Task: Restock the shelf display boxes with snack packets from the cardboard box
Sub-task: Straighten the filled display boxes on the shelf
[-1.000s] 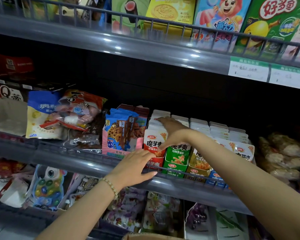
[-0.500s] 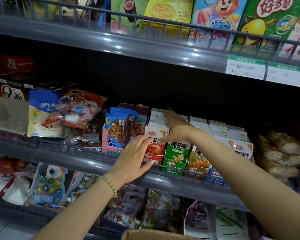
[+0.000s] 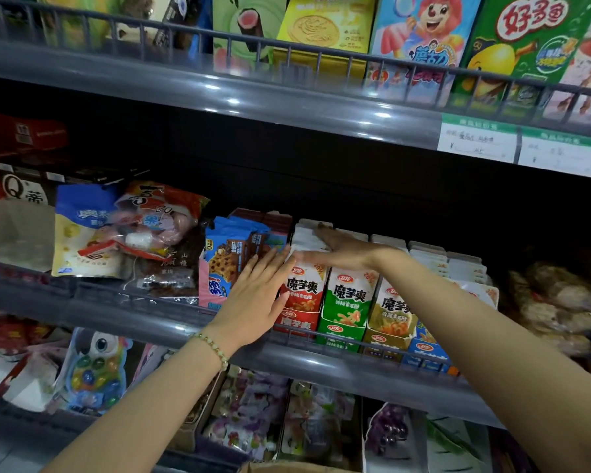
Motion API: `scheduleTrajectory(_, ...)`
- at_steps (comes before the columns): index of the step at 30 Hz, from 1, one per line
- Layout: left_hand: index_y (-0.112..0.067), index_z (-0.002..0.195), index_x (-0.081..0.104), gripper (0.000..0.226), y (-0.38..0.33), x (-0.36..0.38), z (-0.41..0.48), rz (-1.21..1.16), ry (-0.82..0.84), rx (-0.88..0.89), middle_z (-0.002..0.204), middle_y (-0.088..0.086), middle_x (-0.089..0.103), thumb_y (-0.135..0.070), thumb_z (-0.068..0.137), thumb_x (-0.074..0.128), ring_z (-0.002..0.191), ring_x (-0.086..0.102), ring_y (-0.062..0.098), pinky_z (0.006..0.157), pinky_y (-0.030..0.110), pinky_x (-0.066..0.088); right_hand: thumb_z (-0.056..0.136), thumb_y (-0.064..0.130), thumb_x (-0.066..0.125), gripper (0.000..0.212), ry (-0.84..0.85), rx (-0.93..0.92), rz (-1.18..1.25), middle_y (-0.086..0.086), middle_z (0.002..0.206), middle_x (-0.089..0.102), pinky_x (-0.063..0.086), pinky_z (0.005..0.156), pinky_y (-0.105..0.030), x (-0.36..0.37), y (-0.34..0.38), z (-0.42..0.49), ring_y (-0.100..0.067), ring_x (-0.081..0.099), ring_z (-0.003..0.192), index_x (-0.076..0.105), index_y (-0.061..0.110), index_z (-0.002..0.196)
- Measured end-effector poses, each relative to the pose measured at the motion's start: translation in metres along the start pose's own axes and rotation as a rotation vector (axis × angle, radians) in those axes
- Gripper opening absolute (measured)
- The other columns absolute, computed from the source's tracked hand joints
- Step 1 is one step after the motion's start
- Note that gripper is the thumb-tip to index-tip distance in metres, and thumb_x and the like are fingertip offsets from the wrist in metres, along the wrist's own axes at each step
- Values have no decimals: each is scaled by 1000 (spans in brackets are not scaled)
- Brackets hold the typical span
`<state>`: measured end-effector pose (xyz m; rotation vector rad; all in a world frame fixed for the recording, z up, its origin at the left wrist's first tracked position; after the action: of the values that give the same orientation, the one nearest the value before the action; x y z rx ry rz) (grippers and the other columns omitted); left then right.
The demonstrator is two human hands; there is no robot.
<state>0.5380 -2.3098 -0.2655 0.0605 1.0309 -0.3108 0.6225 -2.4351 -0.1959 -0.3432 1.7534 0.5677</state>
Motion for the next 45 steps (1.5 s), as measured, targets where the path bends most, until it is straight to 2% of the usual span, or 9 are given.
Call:
scheduleTrajectory(6, -29, 147, -7, 62, -4, -5, -3, -37, -6, -30, 157, -6, 0, -33, 95, 26, 144, -5, 8, 116, 29, -11, 78, 73, 50, 104, 52, -20, -53, 1, 160, -5, 7, 117, -37, 1, 5, 2, -20, 0, 147, -2, 22, 152)
scheduleTrajectory(9, -31, 148, -2, 61, -4, -9, -6, -53, -10, -36, 156, -9, -9, -32, 97, 30, 143, -13, 6, 115, 30, -12, 83, 65, 50, 89, 5, -58, 164, 3, 160, 7, 16, 117, -38, -13, 2, -12, -20, 12, 146, 8, 27, 151)
scheduleTrajectory(13, -23, 145, 32, 51, -16, -18, -17, 32, -82, 50, 151, -1, 27, -31, 95, 31, 140, 18, 14, 114, 45, 12, 78, 68, 50, 87, -134, -53, 255, 5, 158, 15, 22, 114, -36, -32, -26, -45, -19, 20, 143, 17, 31, 150)
scheduleTrajectory(17, -24, 142, 37, 49, -34, -2, -24, -7, 8, 104, 145, -4, 34, -36, 95, 28, 138, 21, 11, 115, 45, 21, 83, 59, 55, 78, -123, -71, 165, 4, 156, 24, 25, 103, -22, -24, -40, -61, -17, 28, 140, 23, 29, 148)
scheduleTrajectory(21, -30, 150, 11, 55, -47, 0, -19, -114, 63, 20, 155, -12, 10, -40, 97, 25, 143, -3, 2, 117, 30, -2, 83, 54, 60, 77, -136, -90, 160, 4, 154, 27, 26, 102, -20, -18, -44, -64, -15, 32, 138, 26, 27, 147)
scheduleTrajectory(25, -24, 150, 15, 59, -42, 3, -21, -82, 75, -43, 156, -8, 12, -42, 94, 22, 141, -6, 2, 116, 29, -5, 88, 47, 58, 61, -206, -242, 115, 6, 153, 31, 26, 113, -27, -13, -12, -54, -11, 30, 139, 35, 33, 143)
scheduleTrajectory(32, -28, 131, 48, 45, -33, 15, -33, -8, 118, 14, 125, -12, 49, -45, 91, 35, 120, 44, 7, 100, 35, 47, 85, 40, 65, 45, -376, -239, 3, 8, 141, 48, 41, 101, -33, -2, 19, -18, -17, 47, 126, 53, 32, 128)
scheduleTrajectory(35, -29, 134, 43, 47, -33, 17, -32, -64, 132, 20, 125, -13, 46, -48, 94, 26, 122, 39, 6, 110, 28, 31, 78, 42, 72, 38, -388, -152, 71, 2, 117, 62, 48, 83, -33, -1, 14, -9, -23, 59, 103, 53, 25, 107)
scheduleTrajectory(45, -28, 122, 47, 33, -25, 16, -23, -165, 103, -31, 119, -15, 48, -47, 98, 36, 114, 38, 3, 104, 19, 23, 85, 37, 67, 53, -219, -98, 158, 1, 143, 46, 37, 104, -25, -7, 6, 16, -16, 45, 129, 54, 15, 131)
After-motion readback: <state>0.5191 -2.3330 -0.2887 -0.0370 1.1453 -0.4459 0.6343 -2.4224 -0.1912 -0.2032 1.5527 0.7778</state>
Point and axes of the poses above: each hand's wrist, its own z-axis towards the middle knuckle, its own x-axis out of the palm, y = z × x, the point moved 6 cm from there along z, towards the middle knuckle
